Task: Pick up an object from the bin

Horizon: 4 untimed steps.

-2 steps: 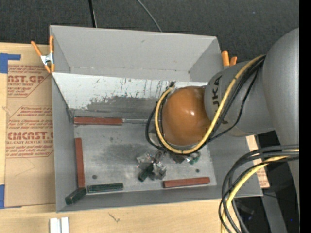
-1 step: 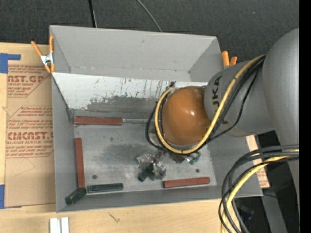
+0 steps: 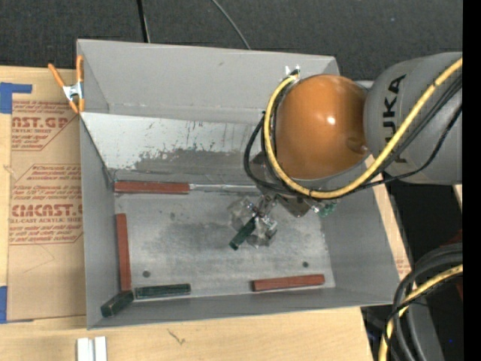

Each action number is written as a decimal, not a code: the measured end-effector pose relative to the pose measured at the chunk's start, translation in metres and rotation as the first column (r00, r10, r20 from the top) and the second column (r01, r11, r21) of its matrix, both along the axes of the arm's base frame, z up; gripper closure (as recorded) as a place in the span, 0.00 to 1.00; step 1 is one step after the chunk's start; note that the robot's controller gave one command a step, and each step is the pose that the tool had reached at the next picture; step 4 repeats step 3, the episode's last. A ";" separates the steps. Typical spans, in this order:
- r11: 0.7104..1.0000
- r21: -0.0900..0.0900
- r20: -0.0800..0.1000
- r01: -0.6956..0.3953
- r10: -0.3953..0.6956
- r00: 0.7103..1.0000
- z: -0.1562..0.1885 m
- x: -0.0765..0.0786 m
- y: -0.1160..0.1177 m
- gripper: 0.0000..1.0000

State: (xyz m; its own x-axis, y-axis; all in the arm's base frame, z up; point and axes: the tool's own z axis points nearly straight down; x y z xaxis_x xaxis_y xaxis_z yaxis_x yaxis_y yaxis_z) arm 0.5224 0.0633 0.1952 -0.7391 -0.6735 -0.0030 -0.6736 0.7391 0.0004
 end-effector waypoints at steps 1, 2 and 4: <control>1.000 0.000 -0.001 0.000 0.000 1.000 0.000 0.000 0.000 1.00; 1.000 0.000 -0.001 -0.002 0.002 1.000 0.000 0.000 0.000 1.00; 0.996 0.000 0.001 -0.093 0.093 0.996 0.083 0.013 -0.016 1.00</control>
Offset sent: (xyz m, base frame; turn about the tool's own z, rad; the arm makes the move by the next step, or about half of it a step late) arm -0.0160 -0.0326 0.1020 -0.3451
